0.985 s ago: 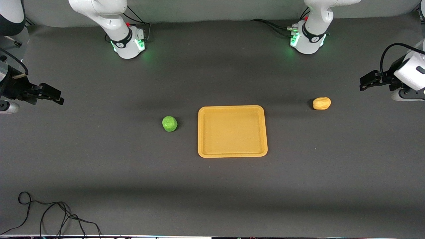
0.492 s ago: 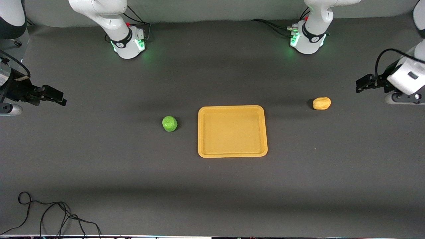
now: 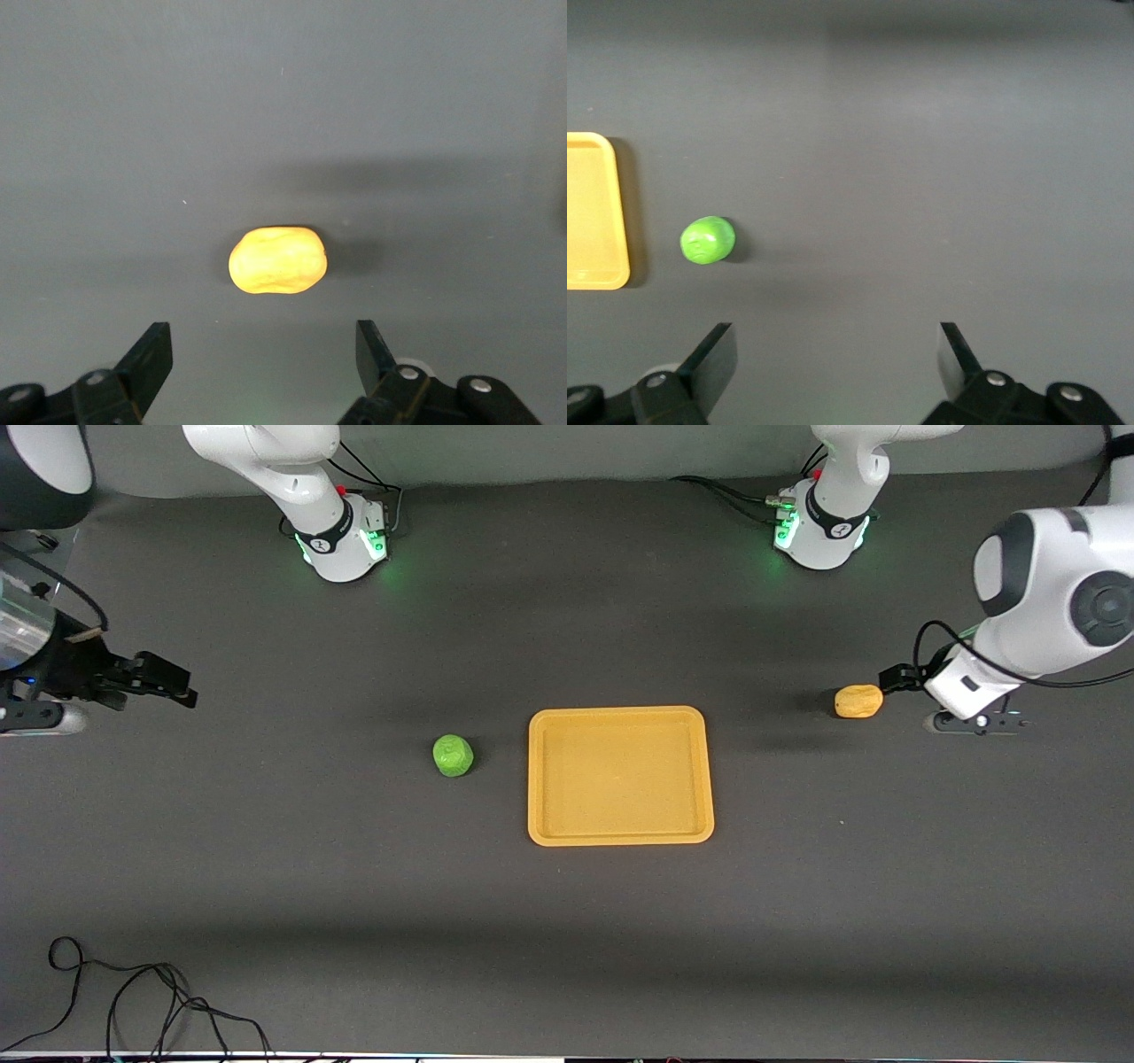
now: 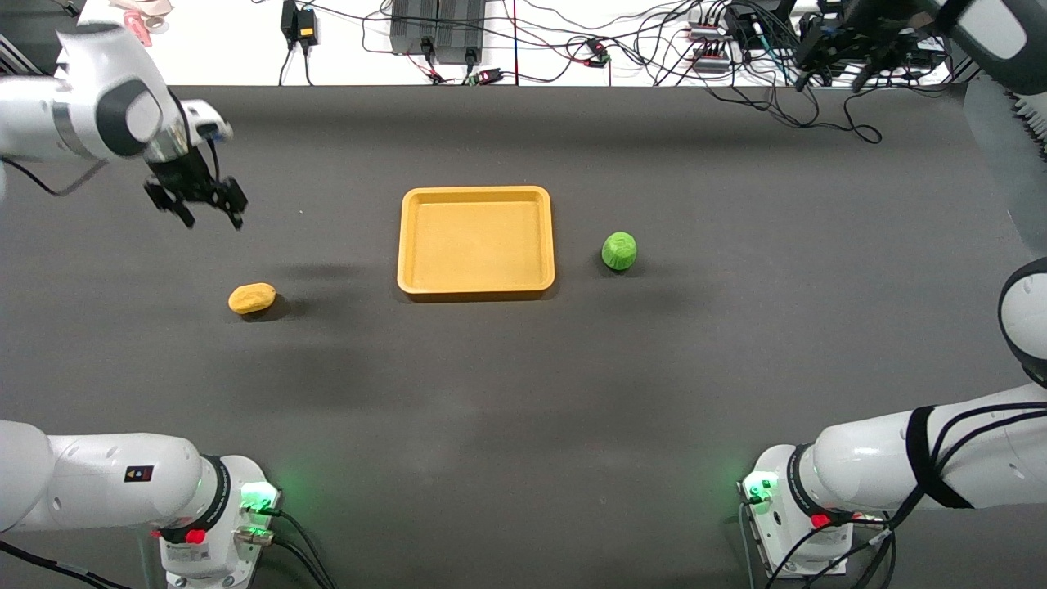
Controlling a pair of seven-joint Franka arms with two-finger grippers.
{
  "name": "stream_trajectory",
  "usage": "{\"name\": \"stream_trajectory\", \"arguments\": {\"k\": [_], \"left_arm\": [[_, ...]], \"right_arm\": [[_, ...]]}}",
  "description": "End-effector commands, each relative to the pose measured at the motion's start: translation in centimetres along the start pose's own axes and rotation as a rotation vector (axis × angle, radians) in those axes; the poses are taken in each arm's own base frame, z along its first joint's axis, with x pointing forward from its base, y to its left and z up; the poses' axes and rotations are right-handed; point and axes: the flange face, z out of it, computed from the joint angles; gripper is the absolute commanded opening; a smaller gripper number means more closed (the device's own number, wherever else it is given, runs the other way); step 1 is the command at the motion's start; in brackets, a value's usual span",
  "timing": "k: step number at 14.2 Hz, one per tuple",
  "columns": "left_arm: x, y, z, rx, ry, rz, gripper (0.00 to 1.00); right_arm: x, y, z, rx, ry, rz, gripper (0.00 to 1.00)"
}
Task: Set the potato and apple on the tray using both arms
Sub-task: 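Grasp the potato with the left gripper while the right gripper reaches the apple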
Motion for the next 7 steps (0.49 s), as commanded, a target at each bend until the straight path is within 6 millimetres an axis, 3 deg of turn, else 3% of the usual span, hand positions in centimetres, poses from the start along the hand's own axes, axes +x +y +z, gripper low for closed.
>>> {"name": "stream_trajectory", "arguments": {"k": [1,2,4,7], "left_arm": [[-1.7,-2.7,4.6,-0.063,0.045,-0.111,0.96],[-2.0,-3.6,6.9,-0.109,0.056,-0.173,0.96],[-2.5,-4.9,9.6,-0.174,0.048,-0.269,0.97],[-2.2,-4.4,10.2,-0.295,0.072,-0.394,0.99]], "right_arm": [[-0.4,-6.8,1.5,0.015,0.01,0.038,1.0],[-0.8,-9.9,2.1,0.018,0.021,0.06,1.0],[-1.9,-15.5,3.6,0.026,0.036,0.1,1.0],[-4.5,-23.0,5.9,0.03,0.038,0.156,1.0]]}}
